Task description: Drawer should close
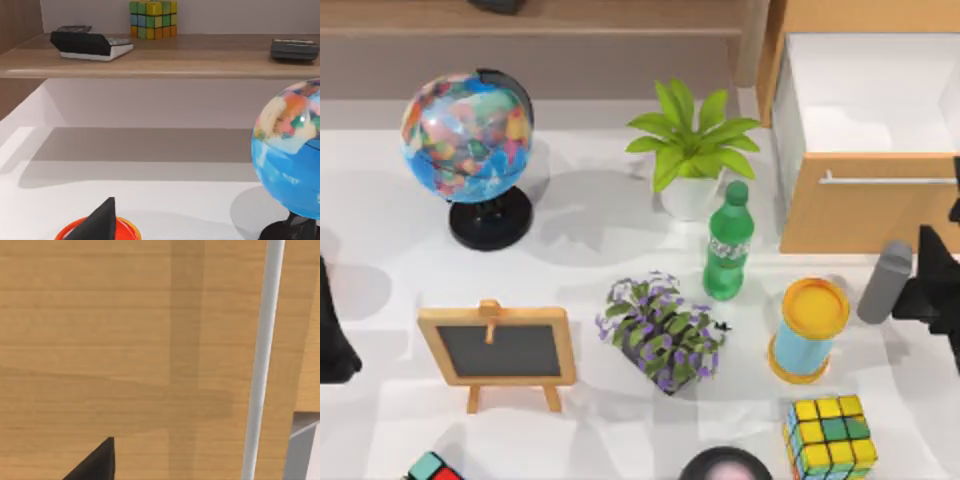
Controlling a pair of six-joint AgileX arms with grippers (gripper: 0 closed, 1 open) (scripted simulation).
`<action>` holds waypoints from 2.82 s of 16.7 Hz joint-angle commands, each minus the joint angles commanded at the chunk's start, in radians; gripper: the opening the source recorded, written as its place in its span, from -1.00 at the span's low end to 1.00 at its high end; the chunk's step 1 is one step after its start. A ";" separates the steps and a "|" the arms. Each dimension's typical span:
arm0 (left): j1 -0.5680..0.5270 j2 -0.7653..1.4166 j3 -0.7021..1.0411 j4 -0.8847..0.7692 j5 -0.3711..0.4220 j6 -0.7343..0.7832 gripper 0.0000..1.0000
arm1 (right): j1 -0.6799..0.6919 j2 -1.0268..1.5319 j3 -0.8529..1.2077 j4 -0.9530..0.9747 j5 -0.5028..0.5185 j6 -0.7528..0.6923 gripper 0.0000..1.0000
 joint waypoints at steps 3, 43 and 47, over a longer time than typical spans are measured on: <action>0.000 0.000 0.000 0.000 0.000 0.000 1.00 | -0.025 0.001 0.019 -0.012 -0.025 -0.002 1.00; 0.000 0.000 0.000 0.000 0.000 0.000 1.00 | -0.077 -0.010 0.339 -0.003 -0.180 -0.015 -1.00; 0.000 0.000 0.000 0.000 0.000 0.000 1.00 | -0.101 0.049 0.371 -0.130 -0.163 -0.007 -1.00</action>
